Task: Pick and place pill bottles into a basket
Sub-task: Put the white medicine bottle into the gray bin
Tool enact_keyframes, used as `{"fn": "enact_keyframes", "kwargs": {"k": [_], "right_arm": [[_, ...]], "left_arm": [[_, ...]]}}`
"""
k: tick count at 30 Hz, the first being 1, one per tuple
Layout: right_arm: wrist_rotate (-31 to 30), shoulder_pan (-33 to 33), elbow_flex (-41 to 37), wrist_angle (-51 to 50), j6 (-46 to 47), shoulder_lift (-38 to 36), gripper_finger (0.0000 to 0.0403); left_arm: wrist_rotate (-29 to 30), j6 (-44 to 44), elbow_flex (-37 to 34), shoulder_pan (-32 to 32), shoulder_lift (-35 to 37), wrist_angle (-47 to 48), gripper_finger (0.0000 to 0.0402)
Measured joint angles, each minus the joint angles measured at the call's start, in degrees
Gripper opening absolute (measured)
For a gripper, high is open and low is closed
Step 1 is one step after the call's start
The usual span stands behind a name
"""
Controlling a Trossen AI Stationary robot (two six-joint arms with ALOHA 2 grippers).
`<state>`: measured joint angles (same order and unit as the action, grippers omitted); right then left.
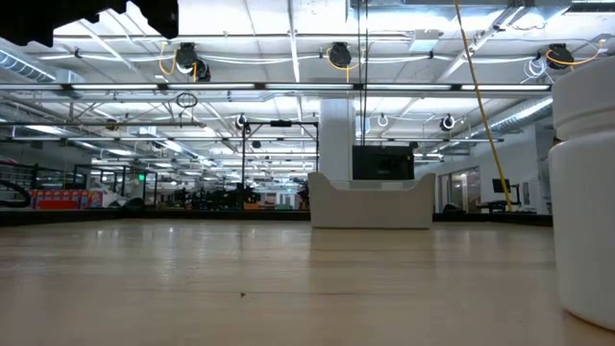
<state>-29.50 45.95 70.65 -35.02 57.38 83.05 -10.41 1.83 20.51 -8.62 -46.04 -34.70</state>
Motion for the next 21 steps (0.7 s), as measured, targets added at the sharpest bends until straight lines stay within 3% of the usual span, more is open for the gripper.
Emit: {"fn": "enact_keyframes", "kwargs": {"k": [7, 21], "right_arm": [[12.6, -1.3, 0.0, -9.2, 16.1, 2.0, 0.0295], [24.6, -0.9, -0.1, -13.9, 31.9, 6.1, 0.0295]], "left_arm": [[0.0, -0.2, 0.0, 0.0, 0.0, 0.3, 0.0274], [0.0, -0.1, 0.0, 0.0, 0.0, 0.4, 0.0274]]}}
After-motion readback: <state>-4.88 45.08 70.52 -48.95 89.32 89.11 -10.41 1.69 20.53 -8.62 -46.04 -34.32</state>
